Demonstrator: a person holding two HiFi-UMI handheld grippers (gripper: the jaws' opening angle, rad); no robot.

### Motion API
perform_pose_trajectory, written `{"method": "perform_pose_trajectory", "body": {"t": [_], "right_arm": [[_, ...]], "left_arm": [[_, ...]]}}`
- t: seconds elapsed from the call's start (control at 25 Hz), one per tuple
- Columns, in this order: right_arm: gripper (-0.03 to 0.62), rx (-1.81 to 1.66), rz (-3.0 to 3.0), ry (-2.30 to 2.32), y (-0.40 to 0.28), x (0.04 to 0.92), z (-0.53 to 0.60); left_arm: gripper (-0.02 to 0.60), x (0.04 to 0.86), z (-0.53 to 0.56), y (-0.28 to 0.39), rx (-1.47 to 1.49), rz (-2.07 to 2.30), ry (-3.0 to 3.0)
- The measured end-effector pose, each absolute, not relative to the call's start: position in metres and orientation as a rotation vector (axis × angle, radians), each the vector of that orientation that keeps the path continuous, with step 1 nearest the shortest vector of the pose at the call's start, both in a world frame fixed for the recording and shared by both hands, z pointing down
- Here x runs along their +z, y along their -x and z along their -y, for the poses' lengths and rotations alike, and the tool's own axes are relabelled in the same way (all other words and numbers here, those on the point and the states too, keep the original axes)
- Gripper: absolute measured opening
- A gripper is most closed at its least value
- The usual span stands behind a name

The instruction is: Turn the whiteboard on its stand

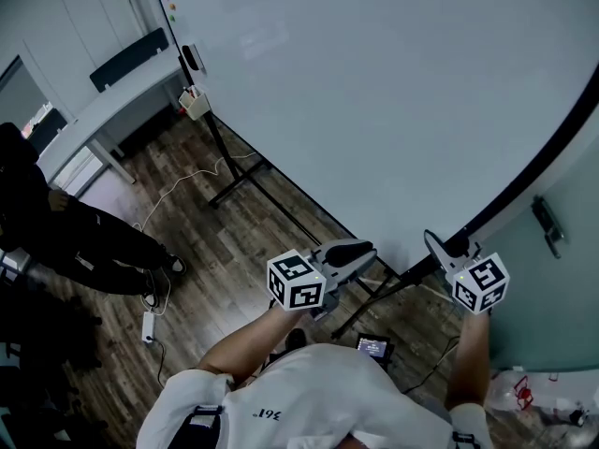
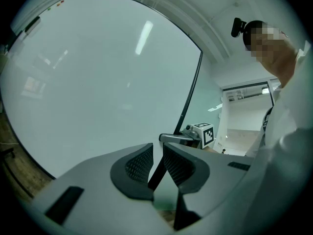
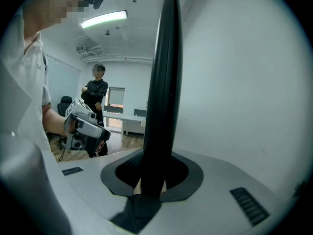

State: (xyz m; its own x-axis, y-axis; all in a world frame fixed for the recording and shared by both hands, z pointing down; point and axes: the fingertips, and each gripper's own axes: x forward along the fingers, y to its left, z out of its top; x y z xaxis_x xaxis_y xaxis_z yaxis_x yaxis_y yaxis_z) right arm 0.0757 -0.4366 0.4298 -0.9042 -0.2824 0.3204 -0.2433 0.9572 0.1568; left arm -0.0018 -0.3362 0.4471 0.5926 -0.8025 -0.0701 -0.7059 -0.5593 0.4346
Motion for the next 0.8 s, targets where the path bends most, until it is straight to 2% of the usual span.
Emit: {"method": "perform_pose_trajectory", "body": {"t": [0.8], "right_arm": [[0.106,-0.14,2.746,-0.403,-0.074,0.431,0.408]], "left_arm": [[0.052,0.44,0.323,0.002,-0.387,1.194,-2.481]]}}
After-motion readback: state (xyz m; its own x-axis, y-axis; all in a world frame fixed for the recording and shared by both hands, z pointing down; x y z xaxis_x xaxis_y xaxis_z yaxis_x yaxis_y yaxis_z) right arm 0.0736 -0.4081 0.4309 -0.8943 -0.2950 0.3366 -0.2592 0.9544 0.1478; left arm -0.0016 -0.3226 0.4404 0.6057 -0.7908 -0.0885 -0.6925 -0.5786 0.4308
